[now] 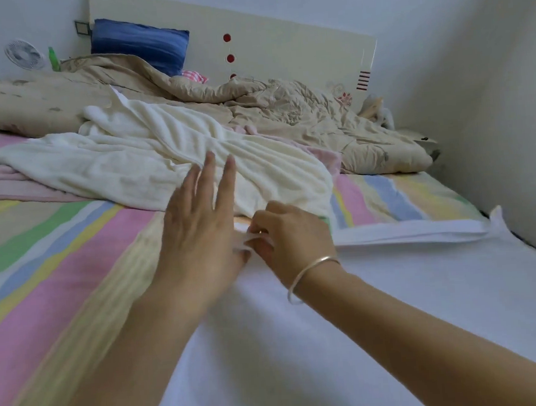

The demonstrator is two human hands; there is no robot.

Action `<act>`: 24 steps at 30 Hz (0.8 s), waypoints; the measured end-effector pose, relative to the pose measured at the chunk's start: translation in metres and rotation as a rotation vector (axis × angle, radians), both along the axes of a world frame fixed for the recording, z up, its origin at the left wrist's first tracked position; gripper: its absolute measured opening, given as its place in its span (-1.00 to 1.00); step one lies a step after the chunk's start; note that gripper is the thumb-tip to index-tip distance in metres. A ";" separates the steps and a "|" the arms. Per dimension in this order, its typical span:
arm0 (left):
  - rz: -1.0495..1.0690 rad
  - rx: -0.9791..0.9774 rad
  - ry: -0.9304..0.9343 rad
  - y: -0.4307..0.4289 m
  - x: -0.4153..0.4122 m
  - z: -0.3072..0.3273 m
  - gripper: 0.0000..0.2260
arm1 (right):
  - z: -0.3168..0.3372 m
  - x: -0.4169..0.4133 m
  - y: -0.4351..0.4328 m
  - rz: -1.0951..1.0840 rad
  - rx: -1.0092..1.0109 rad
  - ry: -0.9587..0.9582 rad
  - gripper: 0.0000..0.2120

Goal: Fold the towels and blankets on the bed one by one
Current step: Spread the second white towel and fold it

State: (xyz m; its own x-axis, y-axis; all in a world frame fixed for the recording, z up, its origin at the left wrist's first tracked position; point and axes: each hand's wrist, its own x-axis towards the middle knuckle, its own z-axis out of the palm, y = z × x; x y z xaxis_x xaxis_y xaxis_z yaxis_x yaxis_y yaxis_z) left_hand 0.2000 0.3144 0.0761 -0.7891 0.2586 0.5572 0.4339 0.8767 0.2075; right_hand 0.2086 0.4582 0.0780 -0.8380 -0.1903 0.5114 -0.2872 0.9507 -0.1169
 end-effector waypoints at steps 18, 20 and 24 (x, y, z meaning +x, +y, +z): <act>0.013 0.079 -0.231 -0.051 0.148 -0.034 -0.61 | -0.062 0.106 0.120 -0.508 0.291 0.090 -0.90; -0.015 0.090 -0.246 -0.058 0.153 -0.033 -0.63 | -0.058 0.113 0.140 -0.588 0.213 0.002 -0.79; -0.025 0.109 -0.268 -0.079 0.156 -0.045 -0.65 | -0.048 0.151 0.162 -0.532 0.135 0.063 -0.72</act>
State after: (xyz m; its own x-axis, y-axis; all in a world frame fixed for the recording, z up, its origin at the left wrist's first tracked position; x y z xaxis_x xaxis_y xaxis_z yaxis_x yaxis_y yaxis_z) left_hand 0.3557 0.2356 0.0310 -0.9061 0.2293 0.3556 0.3718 0.8327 0.4103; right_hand 0.3598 0.6198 0.0297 -0.8049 0.1835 0.5643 0.2340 0.9721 0.0177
